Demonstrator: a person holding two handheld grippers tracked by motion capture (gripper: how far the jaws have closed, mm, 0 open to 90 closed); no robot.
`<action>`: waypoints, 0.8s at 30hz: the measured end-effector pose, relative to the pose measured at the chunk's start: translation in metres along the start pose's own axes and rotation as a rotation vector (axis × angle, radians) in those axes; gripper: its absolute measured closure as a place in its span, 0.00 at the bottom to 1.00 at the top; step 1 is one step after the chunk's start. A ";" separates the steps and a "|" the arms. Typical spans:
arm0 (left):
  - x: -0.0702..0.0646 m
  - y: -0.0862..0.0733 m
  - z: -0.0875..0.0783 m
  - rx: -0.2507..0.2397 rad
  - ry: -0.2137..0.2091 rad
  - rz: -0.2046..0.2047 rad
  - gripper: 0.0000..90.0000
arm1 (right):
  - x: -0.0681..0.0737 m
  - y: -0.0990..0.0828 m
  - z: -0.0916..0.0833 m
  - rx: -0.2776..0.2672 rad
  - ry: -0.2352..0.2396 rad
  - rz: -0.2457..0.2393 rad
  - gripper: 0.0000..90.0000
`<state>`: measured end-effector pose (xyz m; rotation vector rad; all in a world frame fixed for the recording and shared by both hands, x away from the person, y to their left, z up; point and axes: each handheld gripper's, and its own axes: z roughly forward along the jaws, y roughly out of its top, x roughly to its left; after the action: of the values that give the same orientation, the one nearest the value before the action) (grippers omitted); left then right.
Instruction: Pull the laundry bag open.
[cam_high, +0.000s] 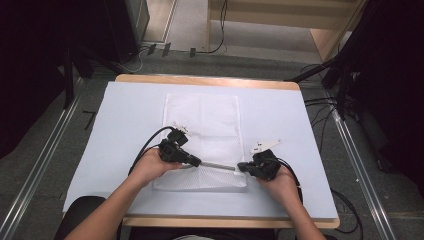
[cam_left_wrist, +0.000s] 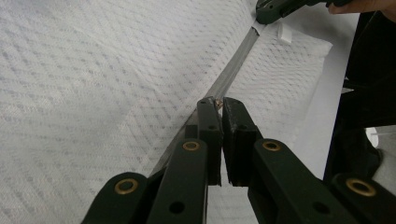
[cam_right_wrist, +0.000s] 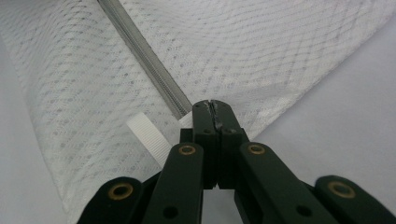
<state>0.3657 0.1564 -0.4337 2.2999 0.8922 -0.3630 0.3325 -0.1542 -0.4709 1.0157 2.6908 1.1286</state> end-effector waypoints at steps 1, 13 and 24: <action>0.000 0.000 -0.001 0.003 -0.002 0.002 0.98 | 0.000 0.000 0.000 0.000 0.000 0.000 1.00; 0.003 -0.006 -0.008 0.015 -0.004 -0.018 0.98 | 0.000 0.001 0.000 0.008 0.004 -0.011 1.00; 0.012 -0.015 -0.021 0.026 0.014 -0.057 0.98 | 0.001 0.002 0.001 0.010 0.008 -0.017 1.00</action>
<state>0.3643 0.1846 -0.4298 2.3069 0.9670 -0.3855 0.3332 -0.1515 -0.4702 0.9898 2.7085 1.1203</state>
